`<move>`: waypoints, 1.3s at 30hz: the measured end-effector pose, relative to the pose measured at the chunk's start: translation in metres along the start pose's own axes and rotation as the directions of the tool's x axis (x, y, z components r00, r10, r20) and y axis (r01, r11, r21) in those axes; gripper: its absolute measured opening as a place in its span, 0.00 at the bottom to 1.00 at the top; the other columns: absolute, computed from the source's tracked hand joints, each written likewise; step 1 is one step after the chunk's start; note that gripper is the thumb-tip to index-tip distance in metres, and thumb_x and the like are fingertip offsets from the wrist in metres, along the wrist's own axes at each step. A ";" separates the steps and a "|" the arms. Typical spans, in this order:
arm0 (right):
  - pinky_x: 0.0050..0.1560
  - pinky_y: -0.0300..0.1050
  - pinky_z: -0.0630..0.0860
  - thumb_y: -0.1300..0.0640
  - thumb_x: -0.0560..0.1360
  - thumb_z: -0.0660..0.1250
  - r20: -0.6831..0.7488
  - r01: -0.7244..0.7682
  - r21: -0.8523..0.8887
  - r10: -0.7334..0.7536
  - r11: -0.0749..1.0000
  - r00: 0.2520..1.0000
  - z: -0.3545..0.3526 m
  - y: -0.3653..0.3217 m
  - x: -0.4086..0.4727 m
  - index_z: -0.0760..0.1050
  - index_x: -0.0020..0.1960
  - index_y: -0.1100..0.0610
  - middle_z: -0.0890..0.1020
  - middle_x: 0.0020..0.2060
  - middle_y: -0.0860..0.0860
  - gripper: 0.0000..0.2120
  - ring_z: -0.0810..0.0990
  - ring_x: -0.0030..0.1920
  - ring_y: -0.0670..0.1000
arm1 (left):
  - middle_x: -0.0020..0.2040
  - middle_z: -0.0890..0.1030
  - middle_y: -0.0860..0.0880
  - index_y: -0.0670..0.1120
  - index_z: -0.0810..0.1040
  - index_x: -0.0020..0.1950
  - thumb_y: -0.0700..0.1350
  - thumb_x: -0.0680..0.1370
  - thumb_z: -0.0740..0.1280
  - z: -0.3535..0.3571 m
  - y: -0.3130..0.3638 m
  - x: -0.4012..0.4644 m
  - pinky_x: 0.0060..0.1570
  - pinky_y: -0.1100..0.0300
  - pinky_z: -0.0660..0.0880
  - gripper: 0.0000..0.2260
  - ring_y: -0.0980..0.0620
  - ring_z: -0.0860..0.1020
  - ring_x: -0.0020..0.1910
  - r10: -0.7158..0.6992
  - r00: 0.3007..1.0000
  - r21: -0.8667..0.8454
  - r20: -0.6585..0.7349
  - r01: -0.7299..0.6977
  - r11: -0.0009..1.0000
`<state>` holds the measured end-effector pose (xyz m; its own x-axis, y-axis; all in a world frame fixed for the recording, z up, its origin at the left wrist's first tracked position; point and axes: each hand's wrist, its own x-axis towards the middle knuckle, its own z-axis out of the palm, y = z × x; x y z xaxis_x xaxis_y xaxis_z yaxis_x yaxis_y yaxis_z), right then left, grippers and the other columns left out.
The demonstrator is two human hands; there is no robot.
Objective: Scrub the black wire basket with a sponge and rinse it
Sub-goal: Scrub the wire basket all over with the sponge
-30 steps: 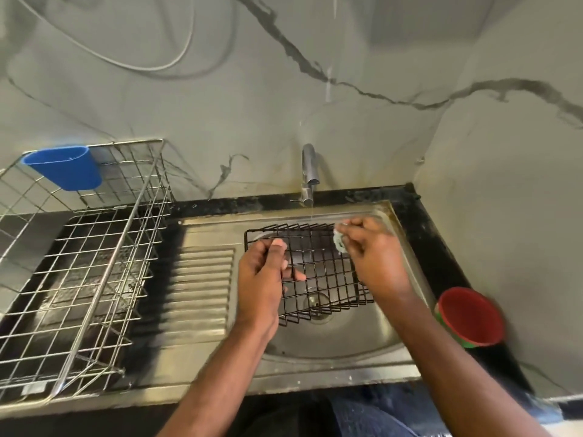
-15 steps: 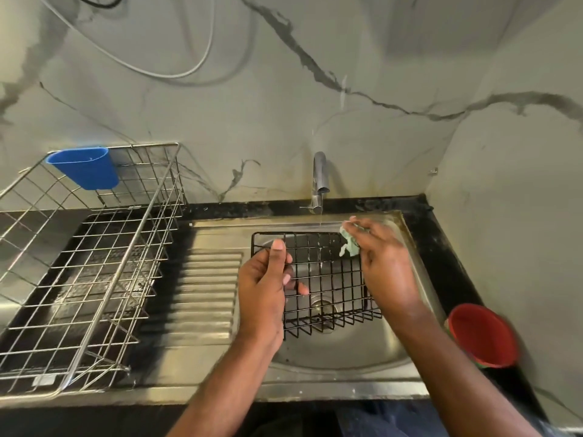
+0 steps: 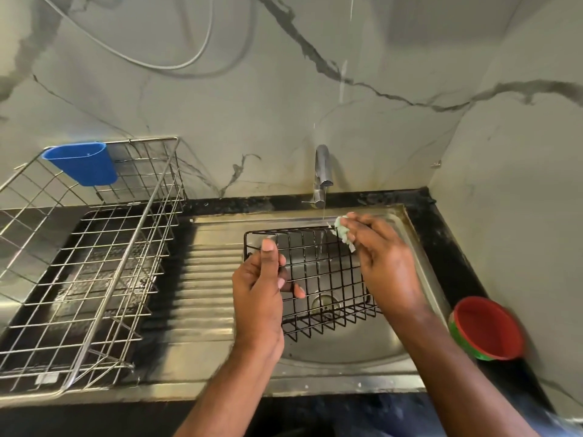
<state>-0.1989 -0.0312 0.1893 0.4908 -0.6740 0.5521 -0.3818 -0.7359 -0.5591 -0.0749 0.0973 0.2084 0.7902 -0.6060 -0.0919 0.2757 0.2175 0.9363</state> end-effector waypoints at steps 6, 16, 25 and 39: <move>0.63 0.40 0.77 0.56 0.82 0.62 0.199 0.164 0.178 -0.199 0.970 0.960 0.005 -0.062 -0.025 0.77 0.67 0.55 0.76 0.65 0.53 0.15 0.74 0.65 0.47 | 0.34 0.73 0.41 0.43 0.79 0.38 0.50 0.83 0.63 -0.009 0.007 -0.006 0.27 0.58 0.75 0.18 0.51 0.73 0.29 0.047 0.999 0.032 -0.015 -0.046 0.998; 0.61 0.42 0.78 0.69 0.76 0.69 0.011 -0.069 0.021 0.069 0.997 0.998 -0.020 0.006 -0.009 0.81 0.62 0.54 0.80 0.61 0.50 0.17 0.78 0.62 0.49 | 0.29 0.71 0.52 0.42 0.76 0.38 0.48 0.83 0.62 -0.013 0.029 -0.008 0.22 0.57 0.75 0.16 0.59 0.69 0.23 0.046 0.994 -0.017 -0.101 -0.048 0.999; 0.63 0.41 0.77 0.60 0.82 0.61 0.238 0.261 0.116 -0.282 0.958 0.929 0.006 -0.053 -0.021 0.72 0.72 0.53 0.76 0.66 0.52 0.19 0.76 0.64 0.48 | 0.27 0.72 0.53 0.45 0.77 0.35 0.49 0.83 0.62 -0.005 0.024 -0.006 0.23 0.57 0.74 0.18 0.58 0.71 0.24 0.069 0.996 0.022 -0.063 -0.068 0.997; 0.55 0.27 0.76 0.65 0.77 0.69 0.021 -0.006 0.095 0.004 0.995 1.000 -0.005 -0.027 0.010 0.80 0.62 0.55 0.78 0.59 0.49 0.15 0.77 0.53 0.35 | 0.28 0.69 0.52 0.43 0.76 0.36 0.49 0.83 0.62 0.007 0.025 0.009 0.22 0.58 0.74 0.18 0.58 0.68 0.23 0.067 0.994 -0.035 -0.084 -0.071 0.997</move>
<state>-0.1874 -0.0182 0.2127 0.5058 -0.6755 0.5365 -0.3084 -0.7224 -0.6188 -0.0644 0.0922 0.2334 0.8502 -0.5234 -0.0567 0.2380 0.2860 0.9282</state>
